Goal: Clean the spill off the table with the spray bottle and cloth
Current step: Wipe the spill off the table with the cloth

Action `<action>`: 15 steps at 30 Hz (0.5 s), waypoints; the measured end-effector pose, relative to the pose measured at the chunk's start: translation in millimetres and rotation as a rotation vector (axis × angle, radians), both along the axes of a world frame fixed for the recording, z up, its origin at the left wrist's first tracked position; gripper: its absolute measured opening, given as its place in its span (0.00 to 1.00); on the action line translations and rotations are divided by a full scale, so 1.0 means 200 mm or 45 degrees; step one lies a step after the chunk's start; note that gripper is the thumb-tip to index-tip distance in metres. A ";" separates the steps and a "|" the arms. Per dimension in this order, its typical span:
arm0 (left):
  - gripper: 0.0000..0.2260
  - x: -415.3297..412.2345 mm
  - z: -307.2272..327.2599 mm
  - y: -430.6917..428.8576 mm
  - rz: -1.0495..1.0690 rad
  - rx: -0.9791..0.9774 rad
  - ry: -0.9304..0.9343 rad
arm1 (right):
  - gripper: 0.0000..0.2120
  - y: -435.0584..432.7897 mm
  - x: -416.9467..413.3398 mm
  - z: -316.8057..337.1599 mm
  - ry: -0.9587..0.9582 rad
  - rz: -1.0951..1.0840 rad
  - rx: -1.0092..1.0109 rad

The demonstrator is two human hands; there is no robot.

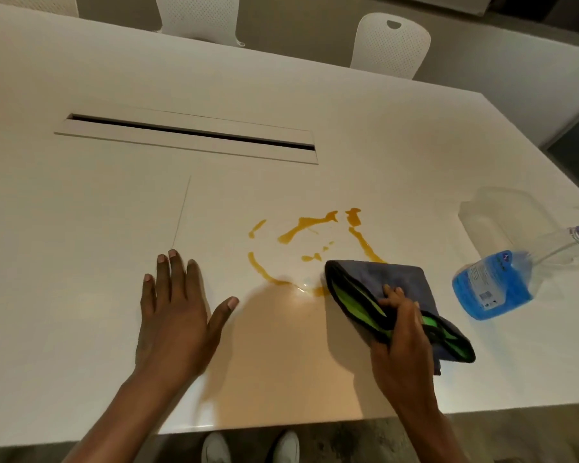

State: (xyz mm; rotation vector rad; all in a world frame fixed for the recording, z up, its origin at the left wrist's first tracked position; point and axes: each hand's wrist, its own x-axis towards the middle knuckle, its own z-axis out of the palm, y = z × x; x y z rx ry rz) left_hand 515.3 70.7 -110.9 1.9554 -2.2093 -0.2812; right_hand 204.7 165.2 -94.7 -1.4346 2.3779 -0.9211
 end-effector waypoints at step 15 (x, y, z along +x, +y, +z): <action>0.42 -0.09 -0.01 0.09 0.101 -0.100 -0.105 | 0.30 -0.24 -0.21 0.04 0.156 0.453 0.170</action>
